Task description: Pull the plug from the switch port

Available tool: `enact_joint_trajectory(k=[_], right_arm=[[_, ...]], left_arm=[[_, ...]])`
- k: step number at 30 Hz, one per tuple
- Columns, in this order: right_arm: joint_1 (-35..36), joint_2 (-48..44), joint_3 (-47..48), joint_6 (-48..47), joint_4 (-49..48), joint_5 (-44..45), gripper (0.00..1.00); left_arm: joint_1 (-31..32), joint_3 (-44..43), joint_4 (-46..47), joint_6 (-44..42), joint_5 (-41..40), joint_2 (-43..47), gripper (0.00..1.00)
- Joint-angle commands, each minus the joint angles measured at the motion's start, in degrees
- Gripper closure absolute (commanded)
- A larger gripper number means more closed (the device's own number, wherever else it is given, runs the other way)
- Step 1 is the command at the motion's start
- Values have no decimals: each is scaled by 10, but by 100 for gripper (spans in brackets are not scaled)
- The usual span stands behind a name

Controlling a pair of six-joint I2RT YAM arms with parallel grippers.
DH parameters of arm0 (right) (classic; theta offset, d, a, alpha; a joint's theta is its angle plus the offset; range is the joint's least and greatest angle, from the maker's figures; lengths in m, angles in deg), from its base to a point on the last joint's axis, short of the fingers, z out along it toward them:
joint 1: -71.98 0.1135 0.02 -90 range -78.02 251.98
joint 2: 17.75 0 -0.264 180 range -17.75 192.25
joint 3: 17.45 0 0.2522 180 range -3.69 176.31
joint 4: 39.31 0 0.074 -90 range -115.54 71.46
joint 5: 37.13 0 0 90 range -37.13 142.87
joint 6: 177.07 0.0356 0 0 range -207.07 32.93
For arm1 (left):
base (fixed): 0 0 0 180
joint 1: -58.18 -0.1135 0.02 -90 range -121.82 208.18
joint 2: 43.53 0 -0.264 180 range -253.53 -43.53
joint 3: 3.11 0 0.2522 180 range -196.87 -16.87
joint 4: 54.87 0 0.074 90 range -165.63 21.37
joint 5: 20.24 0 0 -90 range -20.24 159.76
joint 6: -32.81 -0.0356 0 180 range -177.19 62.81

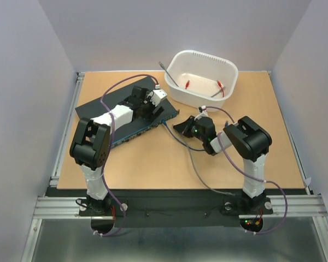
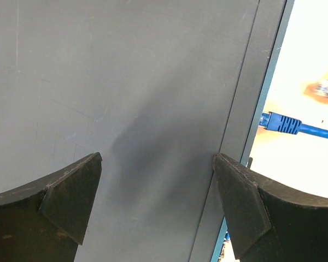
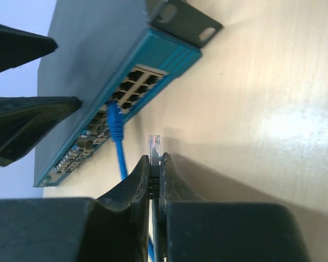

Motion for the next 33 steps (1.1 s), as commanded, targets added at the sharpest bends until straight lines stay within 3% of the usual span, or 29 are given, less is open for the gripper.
enact_joint_trajectory(k=[1,11,17,20,25,33], right_arm=[[-2,-78,-6,-51,10,9,100],[6,-318,39,-177,228,2,100],[6,-374,197,-224,322,-1,99],[5,-353,293,-280,360,23,100],[-1,-268,546,-395,371,71,100],[-74,48,1051,-414,336,138,100]], left_arm=[[6,-4,-38,-5,-6,-15,5],[5,-10,-45,-9,-17,-5,5],[4,-6,-51,-12,-20,20,5],[2,-7,-50,-8,-28,27,4],[1,-8,-55,-5,-33,36,5],[-1,0,-59,-5,-47,45,5]])
